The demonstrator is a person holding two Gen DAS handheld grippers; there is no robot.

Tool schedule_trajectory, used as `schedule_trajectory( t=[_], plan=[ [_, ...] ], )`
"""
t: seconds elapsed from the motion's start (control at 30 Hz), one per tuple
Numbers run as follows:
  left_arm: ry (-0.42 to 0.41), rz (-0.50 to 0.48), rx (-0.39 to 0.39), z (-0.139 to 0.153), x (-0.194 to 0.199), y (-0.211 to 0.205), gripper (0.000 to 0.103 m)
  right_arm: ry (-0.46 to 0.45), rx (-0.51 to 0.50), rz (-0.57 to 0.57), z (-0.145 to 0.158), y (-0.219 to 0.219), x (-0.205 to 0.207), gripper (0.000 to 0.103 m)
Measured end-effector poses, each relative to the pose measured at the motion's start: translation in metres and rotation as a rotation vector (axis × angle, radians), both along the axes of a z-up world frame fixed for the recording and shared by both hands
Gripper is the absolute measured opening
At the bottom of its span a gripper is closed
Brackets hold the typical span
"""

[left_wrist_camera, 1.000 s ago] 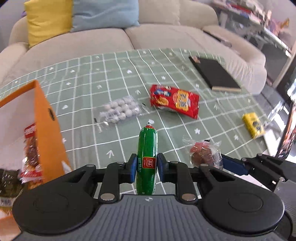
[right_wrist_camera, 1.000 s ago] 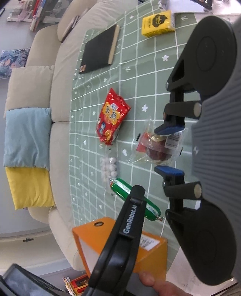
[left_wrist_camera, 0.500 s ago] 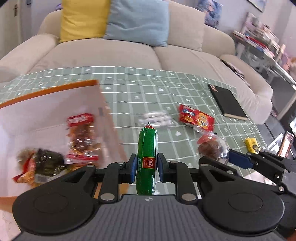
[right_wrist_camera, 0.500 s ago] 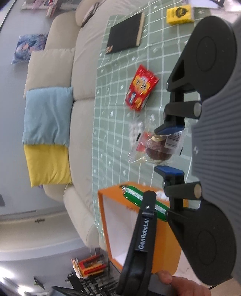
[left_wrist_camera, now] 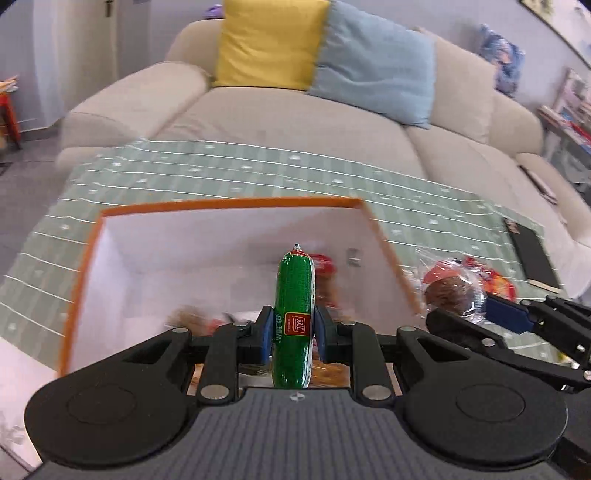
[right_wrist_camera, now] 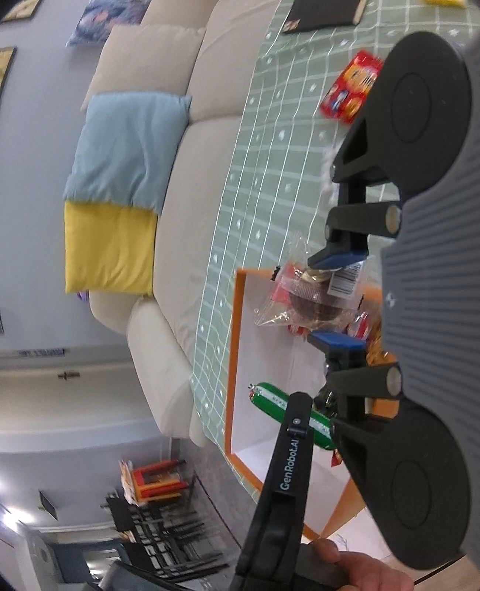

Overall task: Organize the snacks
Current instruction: 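Lower both items into the orange box and open both grippers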

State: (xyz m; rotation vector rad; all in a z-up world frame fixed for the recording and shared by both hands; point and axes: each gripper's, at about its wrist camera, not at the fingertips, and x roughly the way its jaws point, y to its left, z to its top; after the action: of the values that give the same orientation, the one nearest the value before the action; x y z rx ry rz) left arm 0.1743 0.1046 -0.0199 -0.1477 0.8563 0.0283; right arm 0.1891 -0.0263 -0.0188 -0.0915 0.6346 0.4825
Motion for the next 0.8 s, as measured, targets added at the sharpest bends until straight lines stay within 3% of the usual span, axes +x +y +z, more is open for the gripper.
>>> schedule_trajectory(
  t=[0.37, 0.8],
  plan=[
    [0.107, 0.055, 0.065, -0.031, 0.028, 0.051, 0.025, 0.058, -0.167, 0.062, -0.031, 0.075, 0.054, 0.034],
    [0.242, 0.050, 0.097, -0.060, 0.048, 0.063, 0.025, 0.080, -0.340, 0.120, -0.061, 0.118, 0.082, 0.035]
  ],
)
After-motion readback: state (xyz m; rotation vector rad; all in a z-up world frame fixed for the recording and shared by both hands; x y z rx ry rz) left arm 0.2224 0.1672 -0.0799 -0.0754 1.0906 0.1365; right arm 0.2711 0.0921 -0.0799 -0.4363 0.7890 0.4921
